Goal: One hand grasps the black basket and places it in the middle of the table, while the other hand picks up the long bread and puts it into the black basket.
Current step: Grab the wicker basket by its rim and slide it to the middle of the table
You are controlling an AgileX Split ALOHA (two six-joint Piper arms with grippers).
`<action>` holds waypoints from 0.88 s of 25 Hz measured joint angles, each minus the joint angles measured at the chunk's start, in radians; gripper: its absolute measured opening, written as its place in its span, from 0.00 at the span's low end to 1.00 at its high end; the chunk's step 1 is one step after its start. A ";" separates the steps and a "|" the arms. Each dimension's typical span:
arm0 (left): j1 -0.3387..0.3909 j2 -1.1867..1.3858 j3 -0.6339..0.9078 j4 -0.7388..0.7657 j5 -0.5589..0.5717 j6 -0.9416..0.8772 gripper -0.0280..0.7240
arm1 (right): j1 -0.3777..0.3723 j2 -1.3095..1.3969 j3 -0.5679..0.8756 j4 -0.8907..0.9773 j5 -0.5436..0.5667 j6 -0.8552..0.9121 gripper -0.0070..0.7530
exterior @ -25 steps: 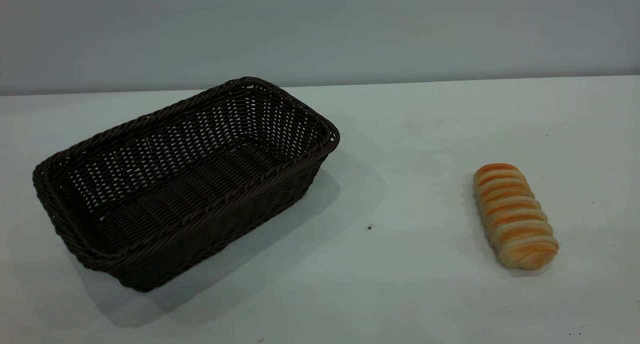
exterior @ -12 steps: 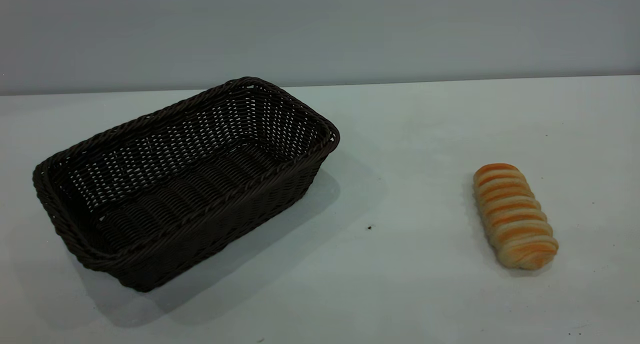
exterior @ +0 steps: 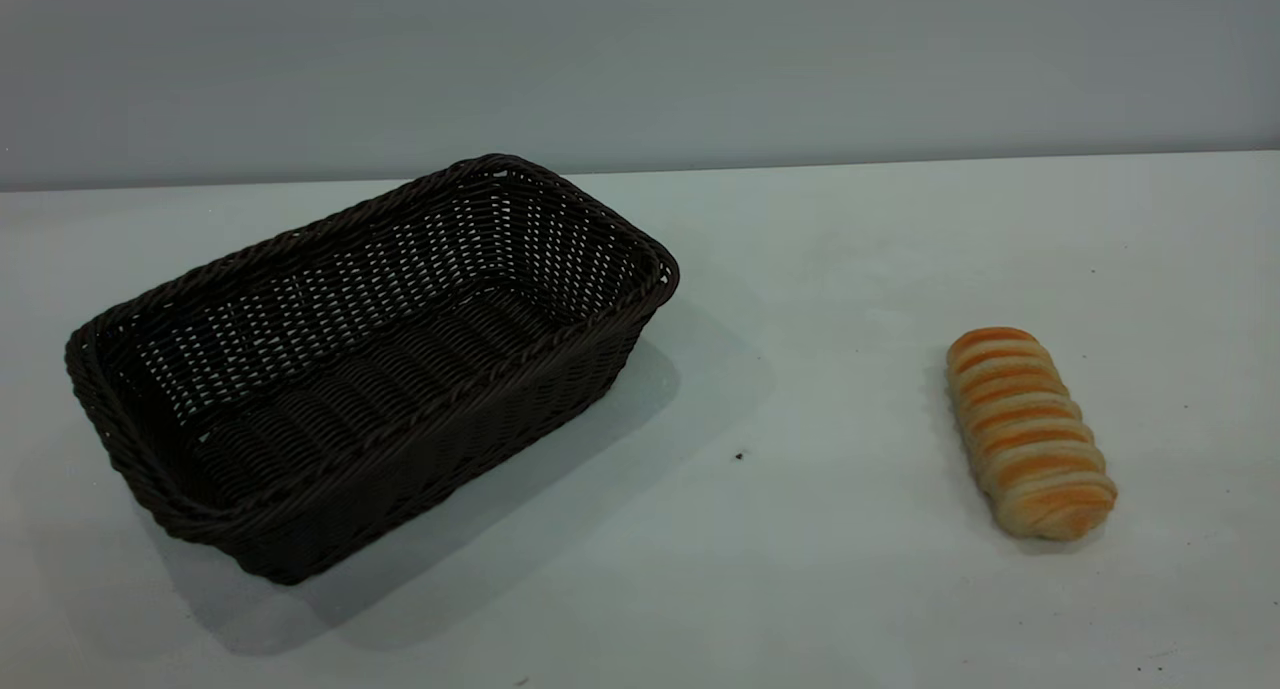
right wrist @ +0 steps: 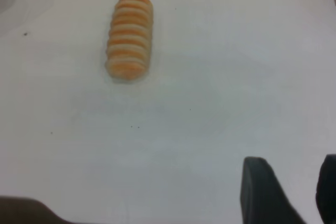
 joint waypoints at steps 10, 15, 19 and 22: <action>0.000 0.000 0.000 0.003 0.000 0.000 0.67 | 0.000 0.000 0.000 0.000 0.000 0.000 0.32; 0.000 0.000 -0.001 0.003 -0.006 0.000 0.67 | 0.000 0.000 0.000 0.000 0.000 0.000 0.32; 0.000 0.000 -0.028 0.001 -0.069 -0.022 0.67 | 0.000 0.000 -0.002 0.001 -0.005 0.000 0.32; 0.000 0.017 -0.036 0.001 -0.086 -0.068 0.67 | 0.000 0.002 -0.012 0.023 -0.071 0.000 0.35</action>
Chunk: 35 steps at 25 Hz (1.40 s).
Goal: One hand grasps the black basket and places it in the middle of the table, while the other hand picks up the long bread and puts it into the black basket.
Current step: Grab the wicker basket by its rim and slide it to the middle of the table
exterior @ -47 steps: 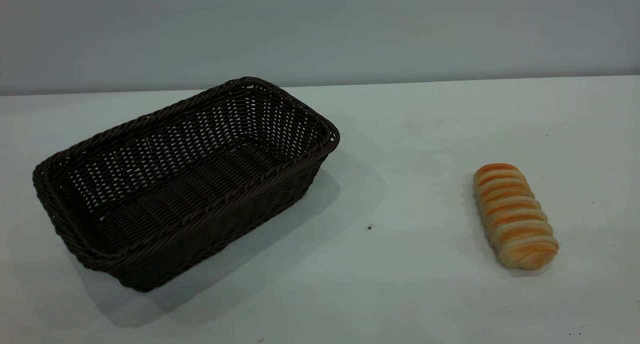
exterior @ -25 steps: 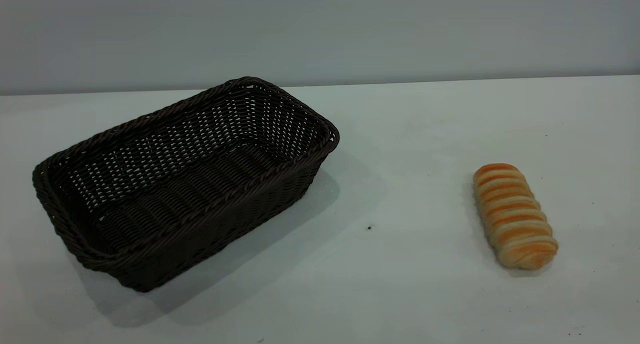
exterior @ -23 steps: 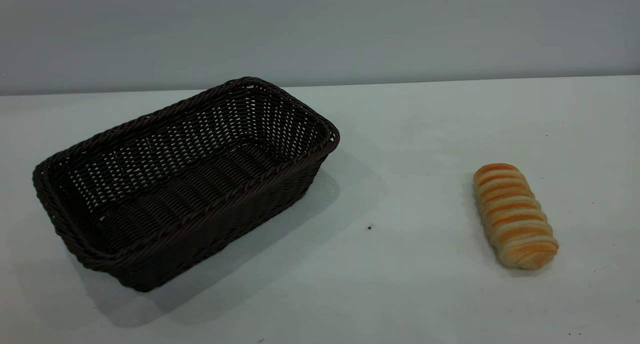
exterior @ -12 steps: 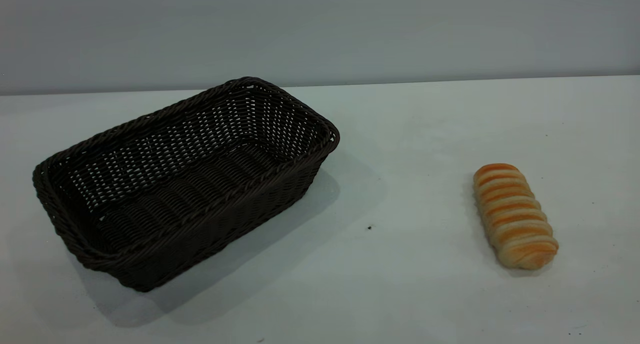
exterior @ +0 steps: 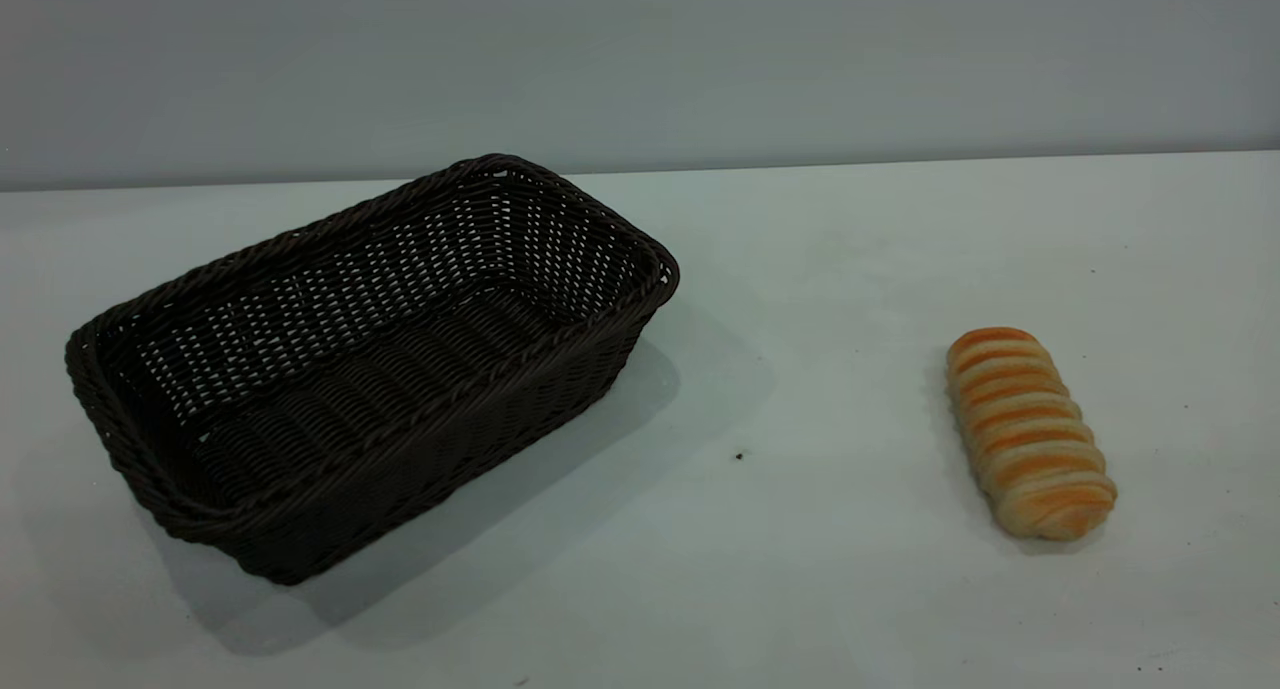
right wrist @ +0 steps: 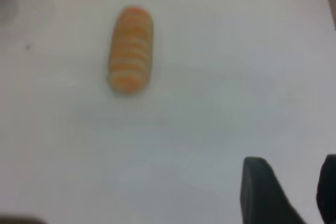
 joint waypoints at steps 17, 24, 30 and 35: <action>0.000 0.933 -0.113 -0.119 -0.326 -0.014 0.66 | 0.000 0.542 -0.003 0.247 -0.301 -0.232 0.65; 0.000 1.305 -0.204 -0.125 -0.468 -0.084 0.66 | 0.000 0.593 -0.003 0.247 -0.337 -0.234 0.65; -0.012 1.602 -0.315 -0.192 -0.511 -0.144 0.66 | 0.000 0.593 -0.003 0.248 -0.365 -0.235 0.65; -0.059 1.701 -0.328 -0.204 -0.586 -0.278 0.66 | 0.000 0.593 -0.003 0.248 -0.369 -0.236 0.65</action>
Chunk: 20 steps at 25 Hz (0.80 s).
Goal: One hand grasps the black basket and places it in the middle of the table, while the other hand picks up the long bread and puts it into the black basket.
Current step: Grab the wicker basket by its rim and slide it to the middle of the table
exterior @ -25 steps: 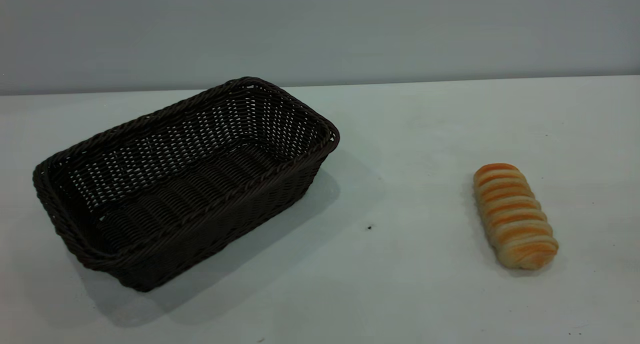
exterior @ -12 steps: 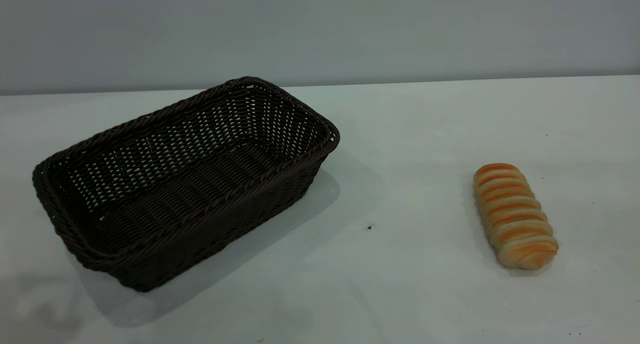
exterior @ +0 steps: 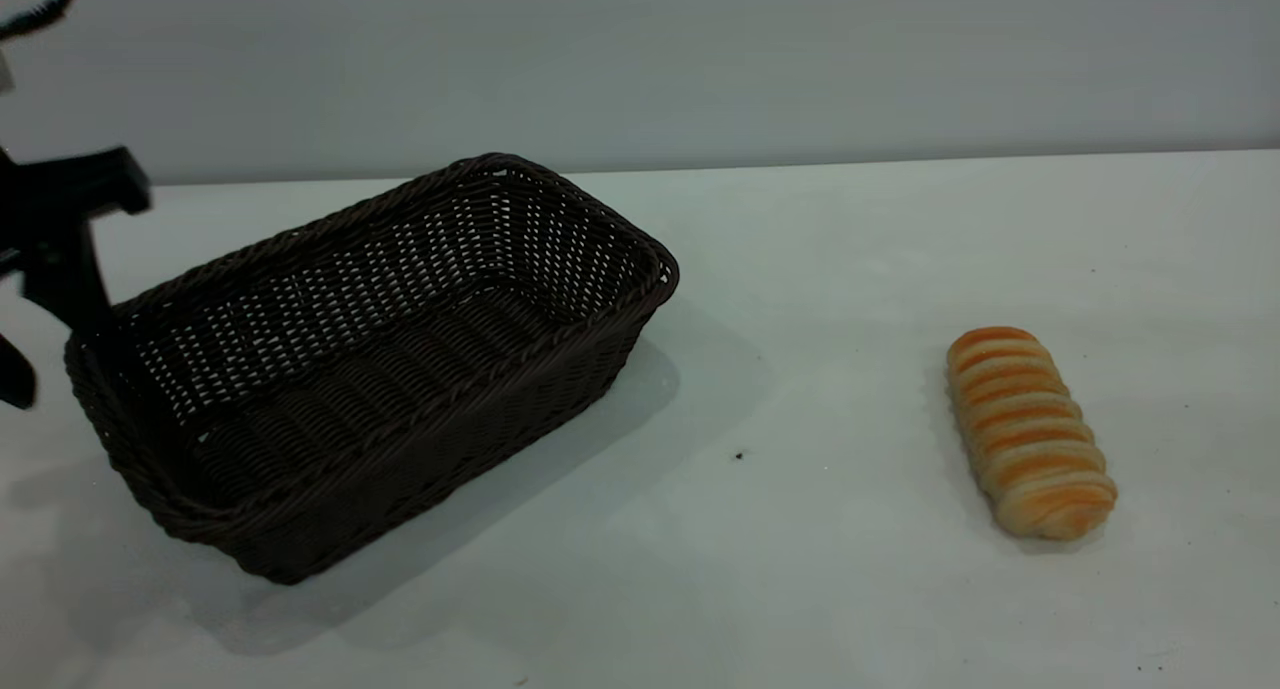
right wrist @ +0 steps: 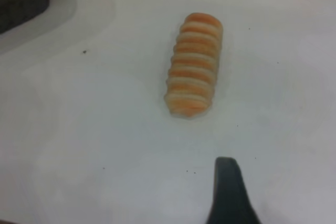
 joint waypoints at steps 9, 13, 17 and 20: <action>-0.009 0.101 -0.008 0.001 -0.025 -0.072 0.66 | 0.000 0.000 0.000 -0.001 -0.007 0.000 0.65; -0.009 0.150 -0.008 0.000 -0.067 -0.073 0.66 | 0.000 0.000 0.000 -0.001 -0.007 0.000 0.65; -0.009 0.223 -0.008 -0.014 -0.112 -0.074 0.65 | 0.000 0.000 0.000 -0.001 -0.007 0.000 0.65; -0.009 0.280 -0.008 -0.058 -0.167 -0.074 0.57 | 0.000 0.000 0.000 -0.001 -0.007 0.000 0.65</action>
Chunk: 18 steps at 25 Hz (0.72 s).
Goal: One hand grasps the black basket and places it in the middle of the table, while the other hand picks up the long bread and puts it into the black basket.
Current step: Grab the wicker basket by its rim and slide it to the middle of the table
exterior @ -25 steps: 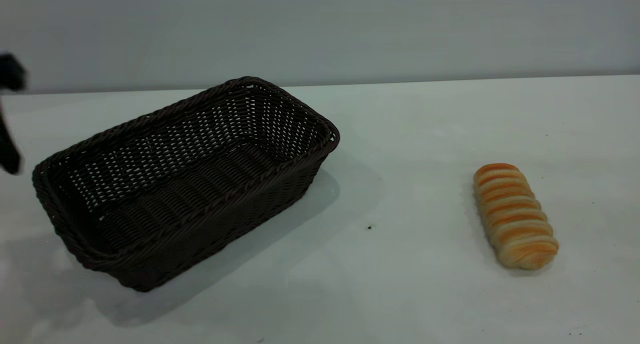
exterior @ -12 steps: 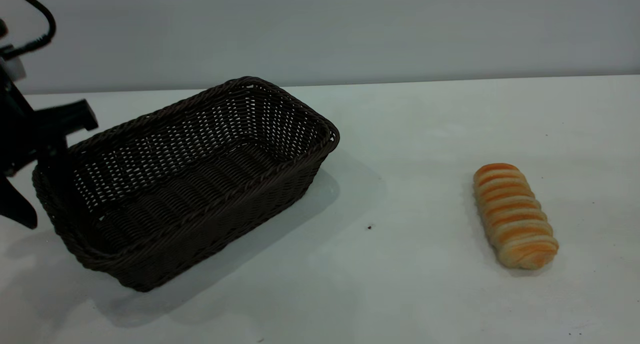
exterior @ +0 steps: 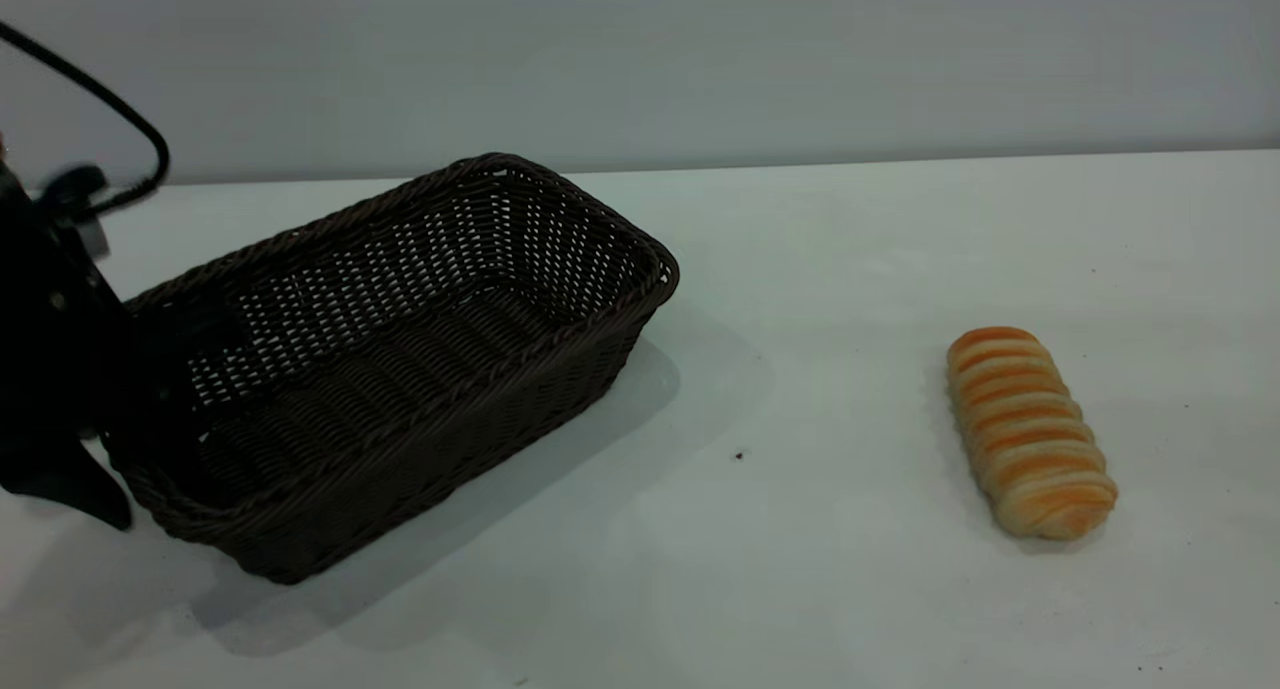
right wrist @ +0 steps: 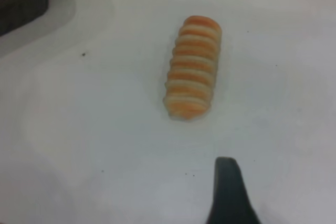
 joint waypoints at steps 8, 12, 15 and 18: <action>0.000 0.008 -0.005 -0.099 -0.073 -0.004 0.22 | 0.000 0.000 0.000 -0.001 0.000 -0.011 0.65; 0.000 -0.062 -0.005 -0.101 -0.026 0.068 0.22 | 0.000 0.000 0.000 -0.001 0.000 -0.012 0.65; -0.001 -0.129 -0.010 -0.084 0.024 0.144 0.22 | 0.000 0.000 0.000 -0.001 0.000 -0.012 0.65; -0.001 -0.156 -0.074 -0.083 0.122 0.253 0.22 | 0.000 0.000 0.000 -0.001 0.000 -0.014 0.65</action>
